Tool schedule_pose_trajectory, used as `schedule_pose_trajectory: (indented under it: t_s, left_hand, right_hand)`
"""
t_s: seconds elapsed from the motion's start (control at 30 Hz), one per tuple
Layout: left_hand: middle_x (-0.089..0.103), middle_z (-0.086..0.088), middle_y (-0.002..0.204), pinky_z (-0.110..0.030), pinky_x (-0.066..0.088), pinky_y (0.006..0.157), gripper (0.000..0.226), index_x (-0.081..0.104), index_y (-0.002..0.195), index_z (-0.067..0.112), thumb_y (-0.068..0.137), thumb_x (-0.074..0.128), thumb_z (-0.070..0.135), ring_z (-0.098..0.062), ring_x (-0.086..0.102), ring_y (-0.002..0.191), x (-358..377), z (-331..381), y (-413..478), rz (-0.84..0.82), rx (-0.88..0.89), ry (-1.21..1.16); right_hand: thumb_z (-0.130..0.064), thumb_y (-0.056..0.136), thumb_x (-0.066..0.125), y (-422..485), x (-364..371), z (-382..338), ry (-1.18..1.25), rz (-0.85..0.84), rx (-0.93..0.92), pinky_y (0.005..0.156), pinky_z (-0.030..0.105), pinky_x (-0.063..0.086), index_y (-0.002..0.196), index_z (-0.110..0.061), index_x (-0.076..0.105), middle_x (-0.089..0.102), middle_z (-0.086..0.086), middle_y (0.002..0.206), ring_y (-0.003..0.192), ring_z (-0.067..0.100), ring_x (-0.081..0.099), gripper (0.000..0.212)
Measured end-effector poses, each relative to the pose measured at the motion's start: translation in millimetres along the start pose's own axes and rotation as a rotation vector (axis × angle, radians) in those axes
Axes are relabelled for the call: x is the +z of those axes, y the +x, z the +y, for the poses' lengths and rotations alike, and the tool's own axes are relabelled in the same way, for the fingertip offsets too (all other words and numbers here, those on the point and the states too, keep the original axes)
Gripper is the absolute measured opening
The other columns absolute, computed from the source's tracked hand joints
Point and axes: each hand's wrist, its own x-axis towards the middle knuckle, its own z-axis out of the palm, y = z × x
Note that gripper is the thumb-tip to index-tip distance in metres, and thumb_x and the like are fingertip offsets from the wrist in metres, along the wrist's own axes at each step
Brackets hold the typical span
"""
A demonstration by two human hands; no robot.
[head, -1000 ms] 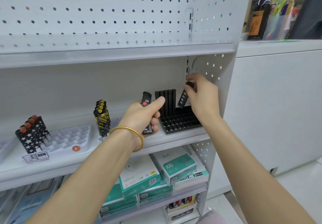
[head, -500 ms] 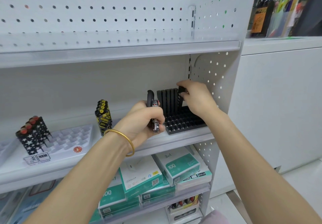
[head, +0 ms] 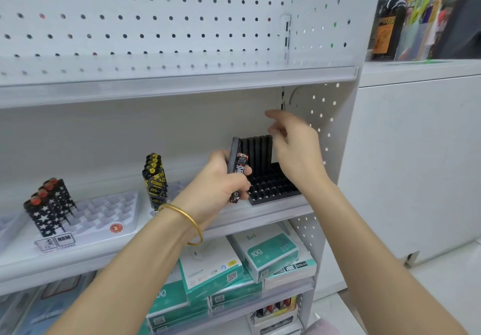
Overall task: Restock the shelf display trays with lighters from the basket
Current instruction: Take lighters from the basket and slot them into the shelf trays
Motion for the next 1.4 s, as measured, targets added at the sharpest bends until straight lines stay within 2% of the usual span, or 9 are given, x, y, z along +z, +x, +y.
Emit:
schedule_pose_trajectory:
  t_s: [0.1,0.17,0.27,0.37,0.47,0.63,0.83,1.03,1.4]
  left_hand:
    - [0.051,-0.003,0.091,-0.008,0.033,0.040,0.030,0.037,0.107,0.008,0.086,0.048,-0.010,-0.011,0.048,0.062,3.0,2.1,0.3,0.001,0.073,0.177]
    - [0.051,-0.003,0.091,-0.010,0.039,0.046,0.030,0.035,0.107,0.012,0.087,0.049,-0.005,-0.011,0.050,0.067,2.6,1.7,0.5,-0.003,0.097,0.261]
    - [0.052,-0.007,0.097,-0.029,0.045,0.069,0.030,0.036,0.104,0.021,0.088,0.050,0.000,-0.017,0.051,0.079,1.2,-2.1,1.8,0.017,0.111,0.360]
    - [0.056,-0.006,0.105,-0.017,0.038,0.053,0.030,0.040,0.103,0.023,0.088,0.051,0.000,-0.016,0.052,0.081,-0.5,-4.3,5.0,0.085,0.146,0.384]
    - [0.052,0.005,0.095,-0.012,0.040,0.056,0.033,0.045,0.117,0.014,0.089,0.051,-0.002,-0.012,0.052,0.081,-3.7,-5.9,5.6,0.146,0.148,0.370]
    - [0.054,0.007,0.093,-0.015,0.044,0.067,0.038,0.049,0.122,0.009,0.086,0.058,-0.002,-0.006,0.054,0.082,-5.0,-9.1,8.9,0.178,0.134,0.304]
    - [0.056,0.008,0.096,-0.003,0.040,0.048,0.032,0.051,0.114,0.017,0.086,0.064,0.006,-0.003,0.054,0.078,-4.1,-11.2,8.0,0.183,0.147,0.266]
    - [0.057,0.004,0.099,-0.005,0.036,0.043,0.033,0.051,0.110,0.020,0.085,0.065,0.005,-0.007,0.055,0.079,-5.2,-12.0,6.5,0.174,0.153,0.188]
    - [0.060,-0.003,0.103,-0.005,0.034,0.039,0.032,0.052,0.109,0.021,0.084,0.065,0.004,-0.007,0.054,0.075,-2.3,-10.0,3.2,0.168,0.141,0.138]
  right_hand:
    - [-0.019,0.090,0.058,-15.0,-12.5,-26.3,0.472,-0.229,0.106,0.063,0.021,0.047,0.098,-0.019,0.069,0.068,-0.006,0.084,0.077,0.006,0.061,0.014]
    - [-0.015,0.083,0.067,-20.9,-14.8,-30.7,0.574,-0.381,0.122,0.060,0.016,0.048,0.097,-0.019,0.068,0.068,-0.004,0.082,0.071,0.005,0.061,0.014]
    - [-0.004,0.079,0.069,-20.8,-15.4,-27.4,0.615,-0.352,0.108,0.068,0.016,0.050,0.101,-0.013,0.067,0.066,0.000,0.084,0.076,0.005,0.062,0.024]
    - [0.000,0.083,0.063,-13.9,-19.2,-22.3,0.806,-0.169,0.218,0.068,0.024,0.055,0.101,-0.015,0.064,0.062,0.003,0.087,0.078,0.010,0.063,0.023]
    - [0.000,0.084,0.061,-4.4,-22.8,-12.1,0.605,0.061,0.186,0.070,0.020,0.056,0.105,-0.016,0.063,0.061,-0.003,0.090,0.085,0.010,0.061,0.027]
    - [-0.003,0.085,0.060,-0.4,-8.0,11.6,0.036,0.032,0.094,0.080,0.026,0.046,0.118,-0.016,0.054,0.060,0.000,0.098,0.087,0.016,0.057,0.036]
    - [0.003,0.085,0.057,14.3,7.3,29.7,-0.044,-0.065,0.109,0.069,0.028,0.043,0.108,-0.007,0.050,0.057,0.006,0.091,0.082,0.024,0.055,0.025]
    - [0.002,0.087,0.055,19.9,9.6,34.0,-0.018,-0.168,0.127,0.075,0.039,0.053,0.107,-0.009,0.051,0.058,0.010,0.096,0.085,0.026,0.057,0.023]
    - [0.002,0.088,0.052,18.7,12.3,38.9,-0.104,-0.243,0.124,0.081,0.039,0.052,0.117,-0.010,0.052,0.059,0.013,0.108,0.092,0.025,0.057,0.031]
